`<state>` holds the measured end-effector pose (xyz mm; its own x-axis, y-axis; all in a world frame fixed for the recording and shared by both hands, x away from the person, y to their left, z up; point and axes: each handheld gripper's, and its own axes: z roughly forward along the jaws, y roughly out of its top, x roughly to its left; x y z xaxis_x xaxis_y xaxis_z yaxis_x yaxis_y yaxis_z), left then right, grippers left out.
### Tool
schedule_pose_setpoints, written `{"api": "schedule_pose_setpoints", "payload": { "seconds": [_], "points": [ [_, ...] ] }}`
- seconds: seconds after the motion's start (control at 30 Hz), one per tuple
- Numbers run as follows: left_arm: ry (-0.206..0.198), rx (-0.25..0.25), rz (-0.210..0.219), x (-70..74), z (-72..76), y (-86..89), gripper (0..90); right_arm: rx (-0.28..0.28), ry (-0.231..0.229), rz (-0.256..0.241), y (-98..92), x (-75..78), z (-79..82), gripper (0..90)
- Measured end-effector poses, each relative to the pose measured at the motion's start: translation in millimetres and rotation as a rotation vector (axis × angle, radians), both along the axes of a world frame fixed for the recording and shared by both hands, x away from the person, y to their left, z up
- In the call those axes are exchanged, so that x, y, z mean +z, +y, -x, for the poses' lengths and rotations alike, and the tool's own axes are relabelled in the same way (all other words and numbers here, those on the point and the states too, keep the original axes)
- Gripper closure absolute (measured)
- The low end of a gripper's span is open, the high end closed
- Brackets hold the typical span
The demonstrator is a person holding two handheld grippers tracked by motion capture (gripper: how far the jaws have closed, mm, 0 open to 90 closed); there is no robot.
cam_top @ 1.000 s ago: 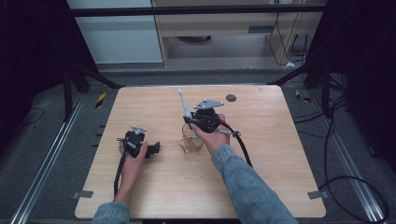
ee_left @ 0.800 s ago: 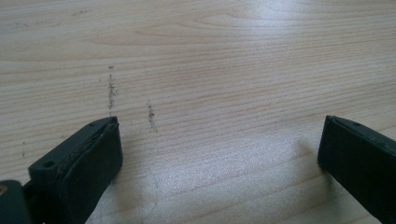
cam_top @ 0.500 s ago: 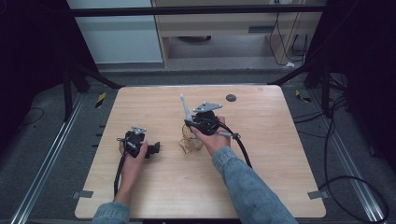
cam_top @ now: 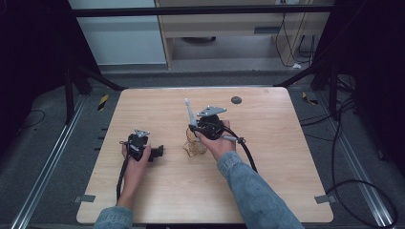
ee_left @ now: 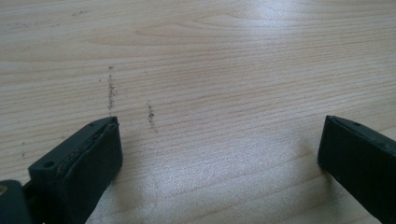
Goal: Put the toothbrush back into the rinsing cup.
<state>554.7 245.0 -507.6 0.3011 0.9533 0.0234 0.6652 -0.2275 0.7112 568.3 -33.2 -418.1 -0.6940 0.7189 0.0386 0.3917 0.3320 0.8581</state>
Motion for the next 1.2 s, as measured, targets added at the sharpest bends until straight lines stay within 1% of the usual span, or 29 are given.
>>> {"api": "schedule_pose_setpoints", "payload": {
  "seconds": [0.57, 0.63, 1.2],
  "points": [
    [0.001, -0.001, 0.0, 0.1, -0.2, 0.0, 0.0, 0.008, 0.011, 0.033, 9.8, 0.7, -6.6, 66.7],
    [0.001, -0.001, 0.0, 0.1, -0.2, 0.0, 0.0, 0.007, 0.017, 0.032, 10.3, 0.9, -7.3, 66.7],
    [0.0, -0.001, 0.0, 0.1, -0.3, 0.0, 0.0, 0.014, 0.022, 0.034, 10.9, 1.2, -9.1, 66.1]
  ]
}}
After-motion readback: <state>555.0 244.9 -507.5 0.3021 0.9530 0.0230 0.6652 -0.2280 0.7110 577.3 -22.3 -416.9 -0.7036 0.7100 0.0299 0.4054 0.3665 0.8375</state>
